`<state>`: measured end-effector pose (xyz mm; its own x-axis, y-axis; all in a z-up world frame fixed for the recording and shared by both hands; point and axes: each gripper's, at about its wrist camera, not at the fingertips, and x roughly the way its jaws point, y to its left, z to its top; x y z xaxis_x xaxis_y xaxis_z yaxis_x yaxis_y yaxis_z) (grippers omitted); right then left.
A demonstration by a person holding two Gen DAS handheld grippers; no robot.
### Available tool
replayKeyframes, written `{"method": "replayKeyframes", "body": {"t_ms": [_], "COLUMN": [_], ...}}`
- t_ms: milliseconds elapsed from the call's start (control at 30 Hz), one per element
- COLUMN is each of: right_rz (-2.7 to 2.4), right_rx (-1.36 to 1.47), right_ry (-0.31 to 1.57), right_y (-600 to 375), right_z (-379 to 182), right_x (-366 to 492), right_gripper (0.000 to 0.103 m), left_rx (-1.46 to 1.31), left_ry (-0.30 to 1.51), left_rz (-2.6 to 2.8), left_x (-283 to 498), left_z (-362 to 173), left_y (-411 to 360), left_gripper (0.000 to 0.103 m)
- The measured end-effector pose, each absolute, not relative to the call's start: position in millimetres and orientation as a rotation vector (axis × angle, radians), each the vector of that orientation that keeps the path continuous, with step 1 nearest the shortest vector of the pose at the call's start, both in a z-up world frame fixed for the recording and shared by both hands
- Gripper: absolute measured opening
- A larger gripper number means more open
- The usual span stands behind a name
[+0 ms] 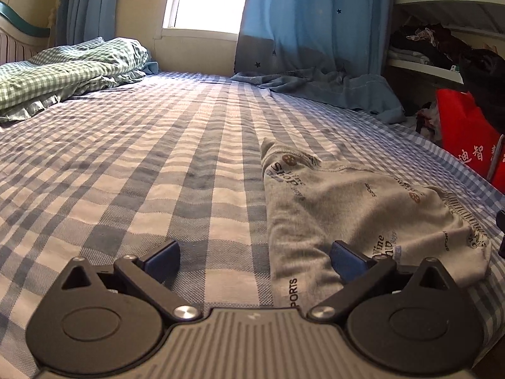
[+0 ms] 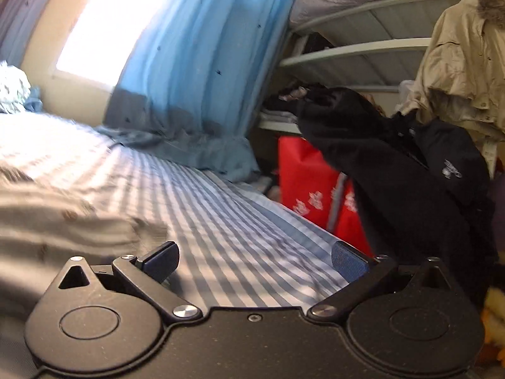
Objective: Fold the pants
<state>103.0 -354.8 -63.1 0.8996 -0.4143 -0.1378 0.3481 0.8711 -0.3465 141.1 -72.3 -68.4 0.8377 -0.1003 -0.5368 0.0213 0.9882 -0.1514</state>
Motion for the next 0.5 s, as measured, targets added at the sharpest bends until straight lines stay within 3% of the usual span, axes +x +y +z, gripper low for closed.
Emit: {"method": "replayKeyframes", "body": {"t_ms": [167,500], "right_rz": [-0.366,-0.276], "right_rx": [-0.334,-0.293], "right_ry": [0.340,0.247], "right_y": [-348.3,-339.3], "right_z": [-81.0,-65.1], "right_x": [123.7,128.0], "right_gripper": [0.102,0.102], "left_rx": [-0.142,-0.262], "left_ry": [0.523,0.523], "left_rz": [-0.086,-0.113], "left_x": [132.0,148.0], "left_z": [-73.7,-55.5], "left_y": [-71.9,-60.3], "left_gripper": [0.103,0.103]}}
